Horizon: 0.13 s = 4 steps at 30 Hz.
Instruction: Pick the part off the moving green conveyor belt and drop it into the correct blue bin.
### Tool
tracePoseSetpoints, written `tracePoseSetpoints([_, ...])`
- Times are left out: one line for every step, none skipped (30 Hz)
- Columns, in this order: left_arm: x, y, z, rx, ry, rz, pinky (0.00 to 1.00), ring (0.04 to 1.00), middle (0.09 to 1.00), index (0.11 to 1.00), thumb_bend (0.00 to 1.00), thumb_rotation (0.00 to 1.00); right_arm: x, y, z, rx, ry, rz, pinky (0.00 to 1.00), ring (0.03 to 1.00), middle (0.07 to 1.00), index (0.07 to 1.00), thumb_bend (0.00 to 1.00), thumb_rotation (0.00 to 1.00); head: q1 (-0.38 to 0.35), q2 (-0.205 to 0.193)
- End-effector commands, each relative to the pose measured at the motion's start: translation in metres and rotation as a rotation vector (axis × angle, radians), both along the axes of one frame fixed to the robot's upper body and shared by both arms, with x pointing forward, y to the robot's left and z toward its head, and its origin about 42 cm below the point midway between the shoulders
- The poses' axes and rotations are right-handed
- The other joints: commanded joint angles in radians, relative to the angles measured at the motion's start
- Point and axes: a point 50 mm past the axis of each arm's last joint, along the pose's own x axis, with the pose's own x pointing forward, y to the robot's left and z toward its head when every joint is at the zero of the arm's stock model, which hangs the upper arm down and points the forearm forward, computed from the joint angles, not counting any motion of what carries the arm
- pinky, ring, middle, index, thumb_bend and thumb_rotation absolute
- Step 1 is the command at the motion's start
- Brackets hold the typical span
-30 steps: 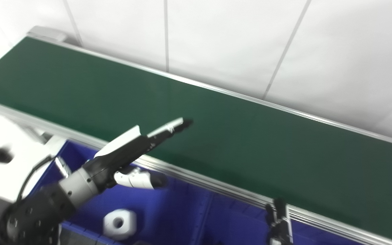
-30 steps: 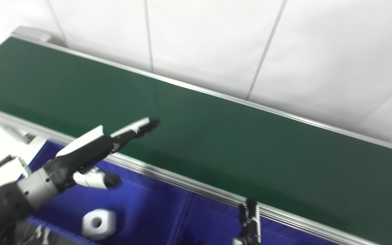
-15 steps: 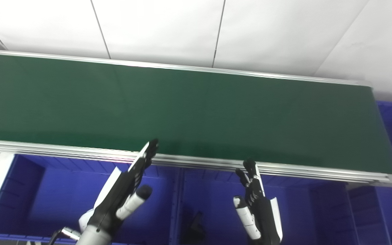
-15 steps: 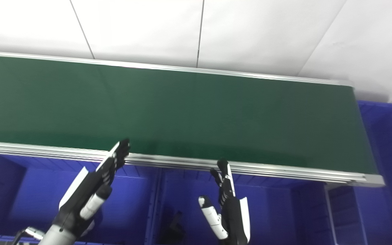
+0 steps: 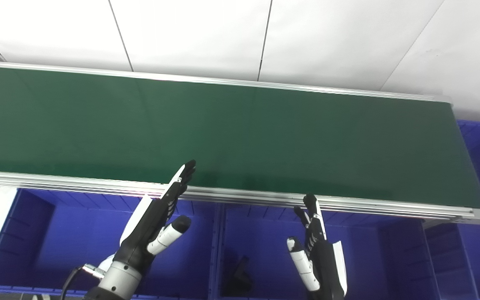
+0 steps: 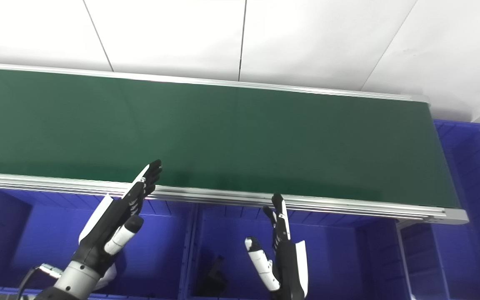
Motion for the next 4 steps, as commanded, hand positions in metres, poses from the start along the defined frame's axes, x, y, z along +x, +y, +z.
tracePoseSetpoints([0.0035,-0.0040,0.0095,-0.043,-0.060,0.033,1.00,1.000,1.000,1.000,1.00,0.97,0.0175,0.0540,0.0251,0.159,-0.063,-0.026,0.99,0.941,0.992,1.000,0.73,0.82,0.009,0.003])
tracePoseSetpoints([0.0030,-0.0045,0.0079,-0.048,-0.069,0.053,1.00,1.000,1.000,1.000,1.00,0.98,0.0178,0.0540,0.0250,0.157,-0.064,-0.024,0.99,0.941,0.993,1.000,0.73,0.82,0.009,0.003])
tracePoseSetpoints([0.0025,-0.0050,0.0061,-0.054,-0.080,0.075,1.00,1.000,1.000,1.000,1.00,0.99,0.0181,0.0540,0.0246,0.156,-0.061,-0.023,0.98,0.938,0.991,1.000,0.73,0.83,0.010,-0.005])
tracePoseSetpoints([0.0020,-0.0056,0.0044,-0.059,-0.087,0.094,1.00,1.000,1.000,1.000,1.00,1.00,0.0184,0.0538,0.0241,0.154,-0.058,-0.022,0.97,0.933,0.986,0.999,0.74,0.83,0.013,-0.011])
